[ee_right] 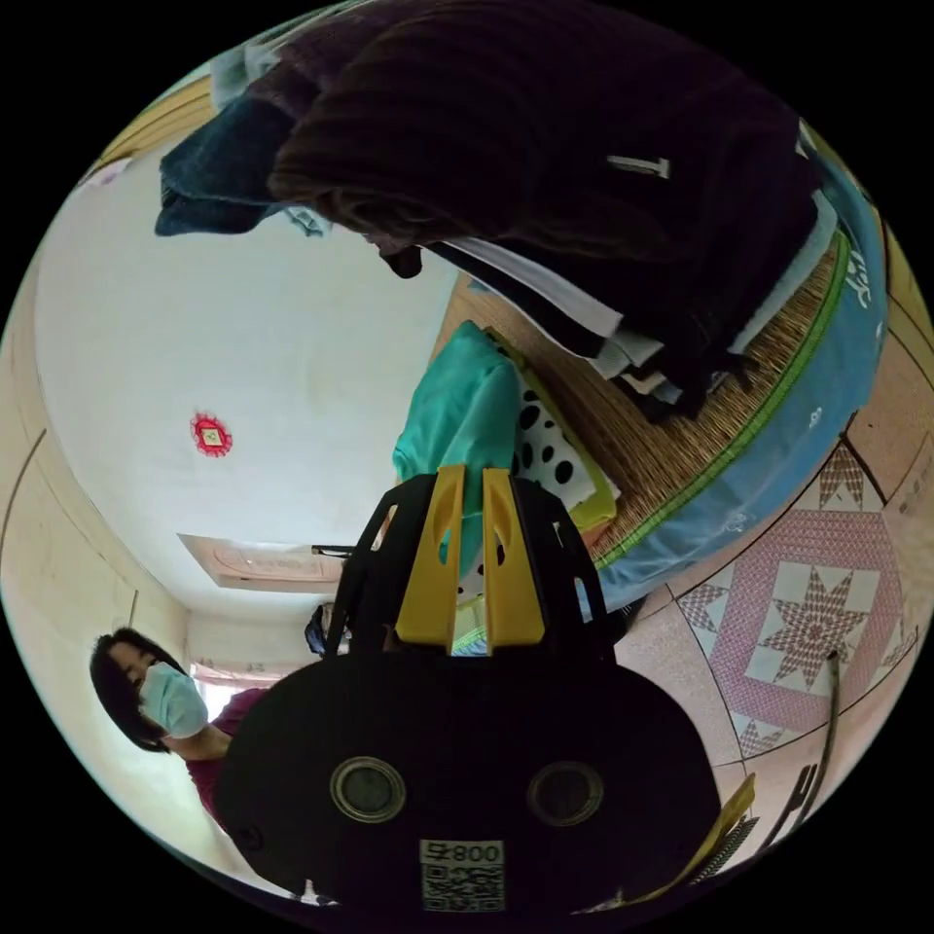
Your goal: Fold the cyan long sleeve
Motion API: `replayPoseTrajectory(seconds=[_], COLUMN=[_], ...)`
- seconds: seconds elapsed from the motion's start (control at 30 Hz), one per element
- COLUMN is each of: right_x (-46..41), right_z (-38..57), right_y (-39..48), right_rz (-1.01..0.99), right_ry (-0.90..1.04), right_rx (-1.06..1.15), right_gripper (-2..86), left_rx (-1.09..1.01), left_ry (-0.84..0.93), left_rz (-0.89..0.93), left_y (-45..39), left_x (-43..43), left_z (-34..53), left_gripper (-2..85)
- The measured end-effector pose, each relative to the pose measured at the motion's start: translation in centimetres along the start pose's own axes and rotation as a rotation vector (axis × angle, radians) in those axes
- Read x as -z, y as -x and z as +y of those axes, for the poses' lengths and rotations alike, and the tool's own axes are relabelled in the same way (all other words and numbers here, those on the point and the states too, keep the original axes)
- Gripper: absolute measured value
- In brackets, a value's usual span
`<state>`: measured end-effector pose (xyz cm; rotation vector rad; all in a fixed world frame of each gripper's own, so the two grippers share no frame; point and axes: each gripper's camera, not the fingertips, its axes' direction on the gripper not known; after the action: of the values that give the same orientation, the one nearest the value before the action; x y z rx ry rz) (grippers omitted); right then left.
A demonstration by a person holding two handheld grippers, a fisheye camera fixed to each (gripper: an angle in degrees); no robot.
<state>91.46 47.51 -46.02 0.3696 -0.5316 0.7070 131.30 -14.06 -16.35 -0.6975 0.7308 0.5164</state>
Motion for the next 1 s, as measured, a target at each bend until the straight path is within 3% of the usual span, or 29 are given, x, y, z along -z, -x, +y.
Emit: replayPoseTrajectory(seconds=[0.2, 0.33, 0.47, 0.7, 1.0], right_x=[0.0, 0.4, -0.9, -14.6, -31.8], right_z=[0.6, 1.4, 1.5, -3.0, -10.3], right_y=[-1.5, 0.4, 4.4, 15.0, 18.7], right_rz=[0.044, 0.137, 0.169, 0.291, 0.4], right_ry=[-0.114, -0.288, -0.345, -0.156, 0.046], right_rx=[-0.015, 0.017, 0.125, 0.388, 0.392], right_gripper=[1.7, 0.6, 0.2, 0.0, 0.0], left_rx=[0.01, 0.037, 0.028, -0.006, -0.032], left_ry=[0.017, 0.012, 0.009, -0.02, -0.036], left_rz=[0.011, 0.042, 0.074, 0.073, 0.042], left_y=[-0.3, 0.1, 0.3, 0.4, 2.3], left_x=[0.5, 1.4, 3.6, 7.8, 11.9], left_z=[-2.1, -2.5, -2.1, -1.8, -2.5], left_gripper=[4.9, 5.9, 5.9, 3.8, 2.1])
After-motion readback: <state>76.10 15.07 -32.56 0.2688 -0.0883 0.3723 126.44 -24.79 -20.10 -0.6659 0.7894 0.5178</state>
